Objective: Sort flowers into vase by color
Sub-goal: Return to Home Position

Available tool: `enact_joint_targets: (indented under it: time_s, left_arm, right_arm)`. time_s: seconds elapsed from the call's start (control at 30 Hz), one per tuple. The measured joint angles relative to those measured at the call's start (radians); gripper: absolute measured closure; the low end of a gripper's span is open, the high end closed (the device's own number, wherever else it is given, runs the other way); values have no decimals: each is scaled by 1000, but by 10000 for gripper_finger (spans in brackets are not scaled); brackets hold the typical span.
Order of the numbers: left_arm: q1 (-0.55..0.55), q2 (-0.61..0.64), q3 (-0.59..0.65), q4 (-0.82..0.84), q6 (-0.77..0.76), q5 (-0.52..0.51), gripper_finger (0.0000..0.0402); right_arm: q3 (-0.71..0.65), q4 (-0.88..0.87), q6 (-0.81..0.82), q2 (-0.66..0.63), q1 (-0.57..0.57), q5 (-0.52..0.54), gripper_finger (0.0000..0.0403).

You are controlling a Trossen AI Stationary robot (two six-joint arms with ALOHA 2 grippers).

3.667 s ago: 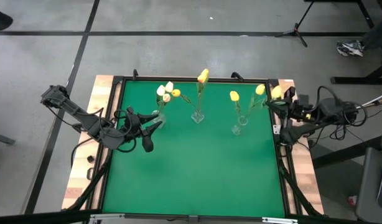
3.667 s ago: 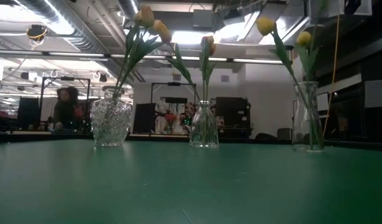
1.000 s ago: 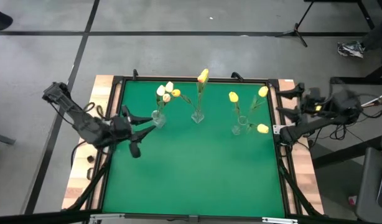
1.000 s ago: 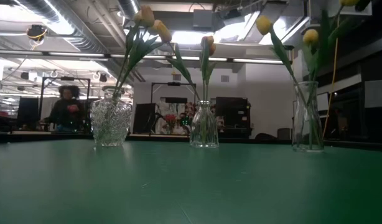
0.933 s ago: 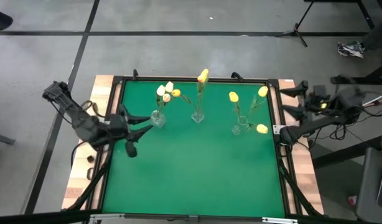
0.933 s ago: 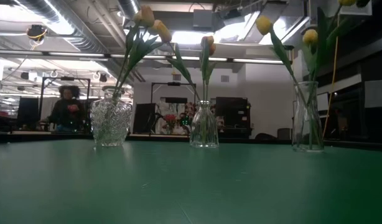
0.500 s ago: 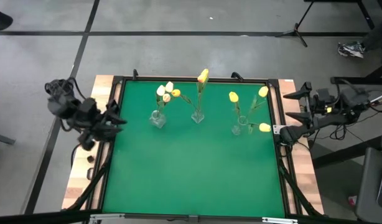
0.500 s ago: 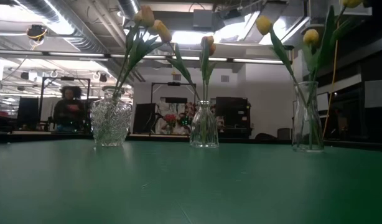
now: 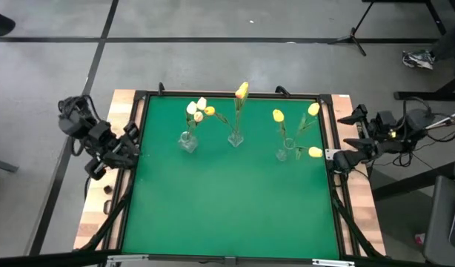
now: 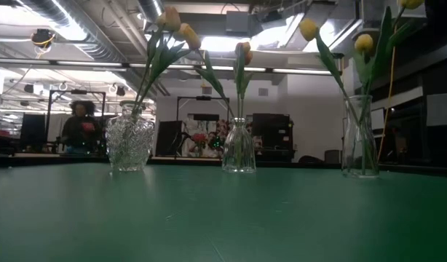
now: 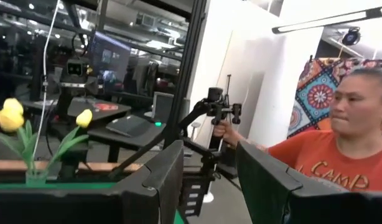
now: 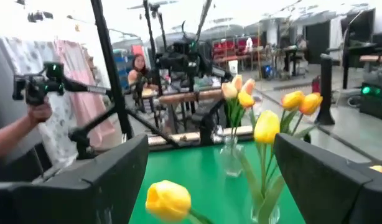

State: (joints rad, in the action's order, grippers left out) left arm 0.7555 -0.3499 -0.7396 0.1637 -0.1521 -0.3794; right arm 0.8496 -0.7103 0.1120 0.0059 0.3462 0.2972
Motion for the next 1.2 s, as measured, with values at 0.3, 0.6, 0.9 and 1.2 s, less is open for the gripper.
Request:
enact_joint_targets:
  time_s: [0.3,0.6,0.9,1.2]
  left_arm:
    - [0,133,279,-221,-21,58,256]
    - [0,274,538,-473,-25,117,256]
    - [-1,347,690,-630,-29,158,256]
    - [0,347,733,-670,-60,277,256]
  right_arm:
    - [-169,180,0,-1,0,5,56]
    - [-393,379,70,-2,0,2,56]
    - [-486,486,92,-2,0,39,56]
    - [-599,593,99,-2,0,32,56]
